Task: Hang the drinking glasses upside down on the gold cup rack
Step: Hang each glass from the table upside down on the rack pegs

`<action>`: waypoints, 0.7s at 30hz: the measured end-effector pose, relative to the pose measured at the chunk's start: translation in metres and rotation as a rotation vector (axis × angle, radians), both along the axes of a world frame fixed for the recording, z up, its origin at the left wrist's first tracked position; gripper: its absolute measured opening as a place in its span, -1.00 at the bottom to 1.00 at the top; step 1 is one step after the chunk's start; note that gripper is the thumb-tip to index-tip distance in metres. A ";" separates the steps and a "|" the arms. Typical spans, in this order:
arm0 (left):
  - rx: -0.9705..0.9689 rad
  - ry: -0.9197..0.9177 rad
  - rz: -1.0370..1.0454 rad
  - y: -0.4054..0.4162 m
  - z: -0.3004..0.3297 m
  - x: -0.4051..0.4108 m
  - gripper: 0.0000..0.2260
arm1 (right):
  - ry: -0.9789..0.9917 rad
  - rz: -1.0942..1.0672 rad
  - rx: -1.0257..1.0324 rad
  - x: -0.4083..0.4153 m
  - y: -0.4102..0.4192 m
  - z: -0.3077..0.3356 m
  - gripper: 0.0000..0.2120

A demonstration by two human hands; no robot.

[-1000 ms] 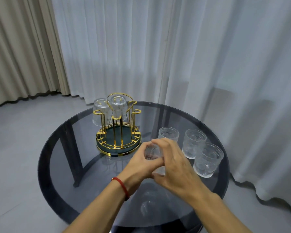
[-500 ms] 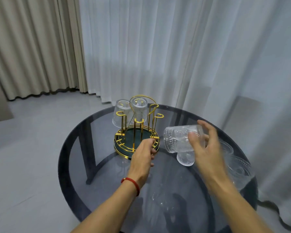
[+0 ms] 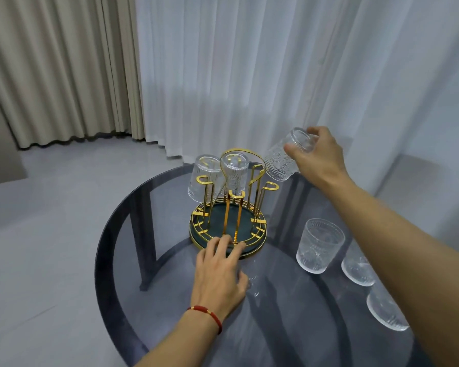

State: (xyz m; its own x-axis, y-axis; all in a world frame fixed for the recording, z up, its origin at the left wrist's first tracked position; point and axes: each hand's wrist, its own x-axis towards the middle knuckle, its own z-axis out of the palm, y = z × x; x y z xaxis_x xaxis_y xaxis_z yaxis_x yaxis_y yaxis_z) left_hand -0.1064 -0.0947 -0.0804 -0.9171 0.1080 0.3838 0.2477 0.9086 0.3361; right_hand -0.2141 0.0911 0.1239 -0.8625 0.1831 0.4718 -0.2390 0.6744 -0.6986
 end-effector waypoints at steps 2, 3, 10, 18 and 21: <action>0.000 0.002 0.001 0.000 -0.001 0.000 -0.50 | -0.023 0.036 0.059 -0.009 -0.005 0.001 -0.32; 0.000 -0.005 -0.001 0.000 -0.001 0.000 -0.51 | -0.037 0.057 0.087 -0.013 -0.006 0.001 -0.31; -0.012 -0.020 0.004 0.000 0.001 0.001 -0.52 | -0.176 0.177 0.131 -0.037 -0.003 0.000 -0.26; -0.006 0.005 0.013 0.001 0.003 0.002 -0.53 | -0.305 0.323 0.189 -0.049 -0.008 -0.010 -0.19; -0.007 0.009 0.013 0.001 0.003 0.002 -0.53 | -0.381 0.368 0.190 -0.051 -0.011 -0.015 -0.18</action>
State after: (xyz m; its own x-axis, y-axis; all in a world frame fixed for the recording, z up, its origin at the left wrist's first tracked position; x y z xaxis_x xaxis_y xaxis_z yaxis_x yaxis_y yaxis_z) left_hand -0.1045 -0.0936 -0.0777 -0.9148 0.0984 0.3916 0.2387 0.9141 0.3277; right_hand -0.2653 0.0796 0.1085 -0.9694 -0.2197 0.1094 -0.2364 0.7165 -0.6563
